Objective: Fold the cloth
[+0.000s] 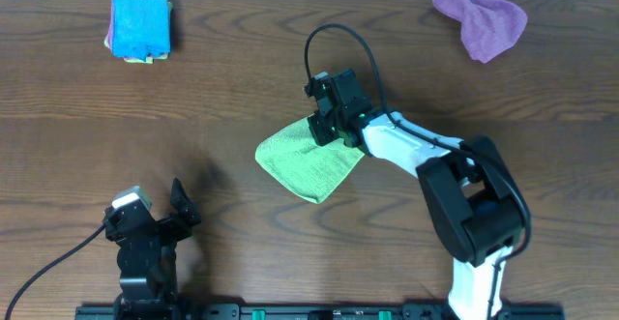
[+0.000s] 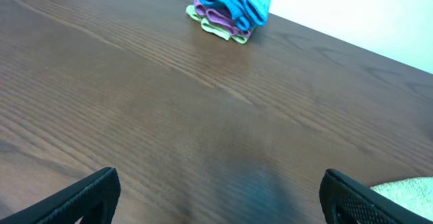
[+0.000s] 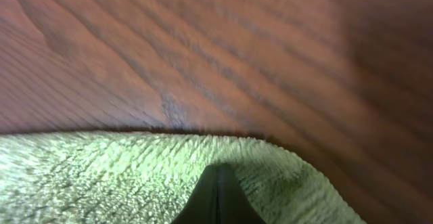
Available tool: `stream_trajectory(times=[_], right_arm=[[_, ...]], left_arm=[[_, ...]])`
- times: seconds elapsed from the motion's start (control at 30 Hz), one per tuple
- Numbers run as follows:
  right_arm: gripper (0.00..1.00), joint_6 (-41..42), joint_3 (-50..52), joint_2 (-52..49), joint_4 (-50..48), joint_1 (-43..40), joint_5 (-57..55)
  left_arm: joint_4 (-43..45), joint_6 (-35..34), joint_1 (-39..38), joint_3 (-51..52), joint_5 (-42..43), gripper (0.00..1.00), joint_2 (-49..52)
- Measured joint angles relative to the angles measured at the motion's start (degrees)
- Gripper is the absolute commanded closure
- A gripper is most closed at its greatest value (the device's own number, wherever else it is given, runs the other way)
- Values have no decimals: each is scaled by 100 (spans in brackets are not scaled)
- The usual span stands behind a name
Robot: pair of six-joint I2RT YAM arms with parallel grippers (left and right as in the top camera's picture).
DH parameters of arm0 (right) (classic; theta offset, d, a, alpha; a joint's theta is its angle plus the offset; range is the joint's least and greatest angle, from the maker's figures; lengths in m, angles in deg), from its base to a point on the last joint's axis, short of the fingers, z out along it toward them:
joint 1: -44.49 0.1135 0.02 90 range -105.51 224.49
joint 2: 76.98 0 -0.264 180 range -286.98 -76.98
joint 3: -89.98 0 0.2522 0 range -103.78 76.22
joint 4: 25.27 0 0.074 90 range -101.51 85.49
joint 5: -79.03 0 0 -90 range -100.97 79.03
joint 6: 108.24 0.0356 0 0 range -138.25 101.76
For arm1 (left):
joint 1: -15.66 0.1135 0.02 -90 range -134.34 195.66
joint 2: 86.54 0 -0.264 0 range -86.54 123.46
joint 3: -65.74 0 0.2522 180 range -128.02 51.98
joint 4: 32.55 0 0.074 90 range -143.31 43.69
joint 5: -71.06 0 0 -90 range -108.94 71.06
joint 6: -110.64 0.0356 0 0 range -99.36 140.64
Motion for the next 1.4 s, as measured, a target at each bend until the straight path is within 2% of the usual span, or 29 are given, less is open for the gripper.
stream_trajectory(times=[0.2, 0.47, 0.73, 0.9, 1.2, 1.4], right_arm=[[99, 0, -76, -164, -393, 166, -13], [99, 0, -76, -649, -2072, 686, 74], [99, 0, -118, -754, -2124, 1309, 391], [99, 0, -317, -754, -1633, 1486, 793], [99, -289, -933, -662, -33, 1521, 1202], [99, -527, -1051, 564, 433, 1521, 538]], left_arm=[[-2, 0, 0, 0, 0, 5, 0], [-2, 0, 0, 0, 0, 4, 0], [-2, 0, 0, 0, 0, 5, 0], [-2, 0, 0, 0, 0, 5, 0], [0, 0, 0, 0, 0, 5, 0], [-2, 0, 0, 0, 0, 5, 0]])
